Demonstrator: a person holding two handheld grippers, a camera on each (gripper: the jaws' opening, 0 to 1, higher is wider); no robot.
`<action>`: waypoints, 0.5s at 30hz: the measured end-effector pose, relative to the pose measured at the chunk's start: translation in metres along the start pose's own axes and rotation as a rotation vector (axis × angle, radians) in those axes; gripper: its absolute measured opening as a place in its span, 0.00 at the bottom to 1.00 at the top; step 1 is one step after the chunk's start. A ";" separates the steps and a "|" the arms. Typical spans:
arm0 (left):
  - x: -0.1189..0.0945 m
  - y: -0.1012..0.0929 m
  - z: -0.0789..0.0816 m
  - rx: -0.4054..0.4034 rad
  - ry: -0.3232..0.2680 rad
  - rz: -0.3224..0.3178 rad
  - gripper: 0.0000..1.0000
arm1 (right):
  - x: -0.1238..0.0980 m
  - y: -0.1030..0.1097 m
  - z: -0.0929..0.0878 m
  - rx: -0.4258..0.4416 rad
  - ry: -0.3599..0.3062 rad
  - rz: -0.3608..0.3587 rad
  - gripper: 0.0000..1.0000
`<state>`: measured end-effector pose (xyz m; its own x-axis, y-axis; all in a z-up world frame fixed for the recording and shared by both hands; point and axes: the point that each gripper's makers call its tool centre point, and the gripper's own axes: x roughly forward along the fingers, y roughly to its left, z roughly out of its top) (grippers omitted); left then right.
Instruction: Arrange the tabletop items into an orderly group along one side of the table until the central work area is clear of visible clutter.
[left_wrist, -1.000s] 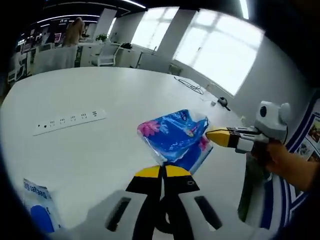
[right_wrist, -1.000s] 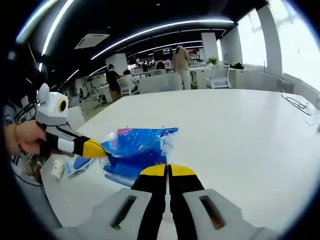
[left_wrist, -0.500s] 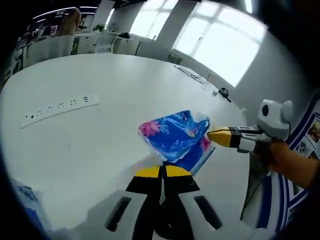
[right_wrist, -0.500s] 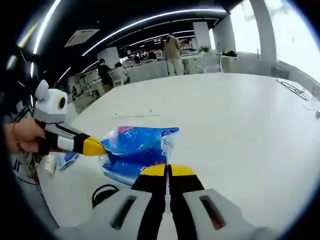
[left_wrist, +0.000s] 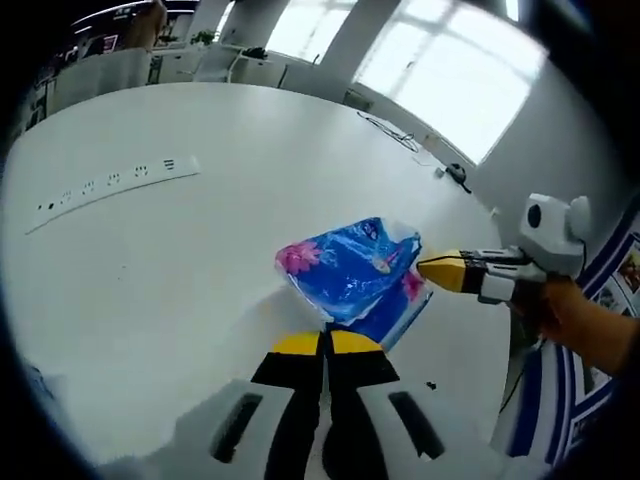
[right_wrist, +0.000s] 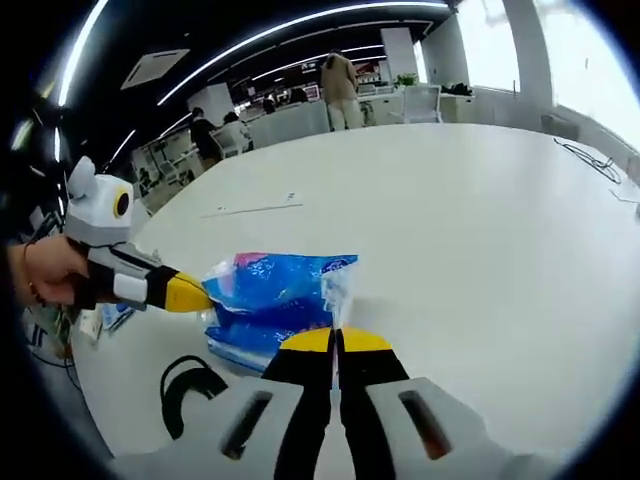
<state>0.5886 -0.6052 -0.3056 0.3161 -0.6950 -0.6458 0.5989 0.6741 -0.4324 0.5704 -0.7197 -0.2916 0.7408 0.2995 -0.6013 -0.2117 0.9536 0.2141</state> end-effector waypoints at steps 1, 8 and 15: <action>0.001 0.001 -0.001 -0.001 0.002 0.000 0.00 | 0.001 -0.001 -0.001 0.000 0.003 -0.001 0.00; 0.009 0.006 -0.008 -0.008 0.021 0.001 0.00 | 0.009 -0.003 -0.009 0.008 0.025 0.004 0.00; 0.012 0.009 -0.011 -0.016 0.027 0.002 0.00 | 0.014 -0.005 -0.014 0.014 0.037 0.003 0.00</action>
<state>0.5893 -0.6049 -0.3239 0.2969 -0.6871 -0.6631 0.5861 0.6794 -0.4415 0.5727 -0.7200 -0.3115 0.7161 0.3032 -0.6286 -0.2043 0.9523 0.2266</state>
